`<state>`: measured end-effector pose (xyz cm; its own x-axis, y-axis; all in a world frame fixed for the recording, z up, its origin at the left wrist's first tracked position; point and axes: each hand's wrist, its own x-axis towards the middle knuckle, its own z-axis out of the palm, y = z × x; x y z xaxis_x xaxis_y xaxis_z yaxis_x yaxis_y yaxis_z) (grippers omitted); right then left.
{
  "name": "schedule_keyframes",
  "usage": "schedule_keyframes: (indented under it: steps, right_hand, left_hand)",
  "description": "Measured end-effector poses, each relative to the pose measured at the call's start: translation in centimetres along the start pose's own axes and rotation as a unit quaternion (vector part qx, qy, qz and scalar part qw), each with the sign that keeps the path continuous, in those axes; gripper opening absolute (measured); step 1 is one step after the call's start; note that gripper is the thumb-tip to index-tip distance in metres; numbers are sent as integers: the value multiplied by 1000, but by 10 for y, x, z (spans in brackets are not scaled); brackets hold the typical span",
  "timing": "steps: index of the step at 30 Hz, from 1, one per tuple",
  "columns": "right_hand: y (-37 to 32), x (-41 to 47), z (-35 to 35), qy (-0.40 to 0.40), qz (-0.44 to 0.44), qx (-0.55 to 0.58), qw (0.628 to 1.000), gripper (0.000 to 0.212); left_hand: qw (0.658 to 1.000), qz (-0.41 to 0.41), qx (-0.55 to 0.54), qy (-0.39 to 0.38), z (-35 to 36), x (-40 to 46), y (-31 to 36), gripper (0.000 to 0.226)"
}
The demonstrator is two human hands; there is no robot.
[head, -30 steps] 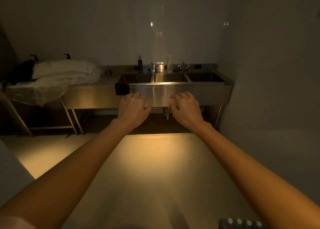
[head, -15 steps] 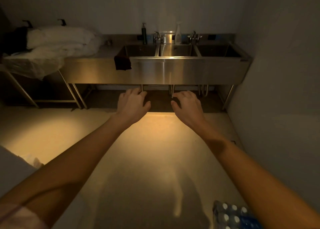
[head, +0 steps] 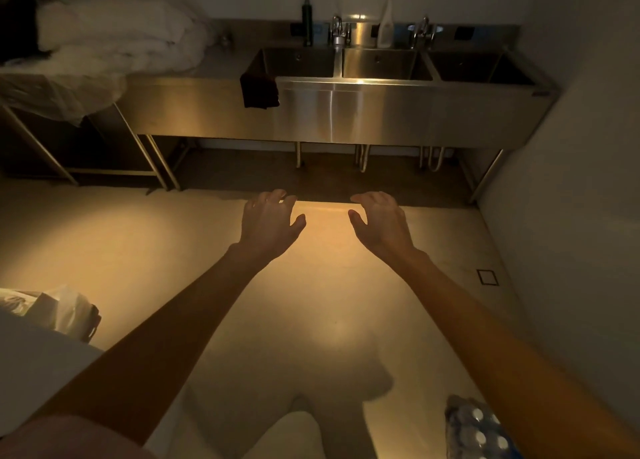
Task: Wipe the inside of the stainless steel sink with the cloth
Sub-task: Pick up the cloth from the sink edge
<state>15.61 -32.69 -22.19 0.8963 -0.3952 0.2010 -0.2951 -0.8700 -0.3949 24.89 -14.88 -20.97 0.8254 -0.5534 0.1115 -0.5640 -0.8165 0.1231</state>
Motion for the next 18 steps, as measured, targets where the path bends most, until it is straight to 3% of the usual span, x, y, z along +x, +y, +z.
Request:
schedule_keyframes:
  steps: [7, 18]
  right_hand:
    - [-46, 74, 38, -8, -10, 11, 1000, 37]
    - [-51, 125, 103, -89, 5, 2, 996, 37]
  left_hand:
    - [1000, -9, -10, -4, 8, 61, -73, 47]
    - [996, -40, -31, -71, 57, 110, -125, 50]
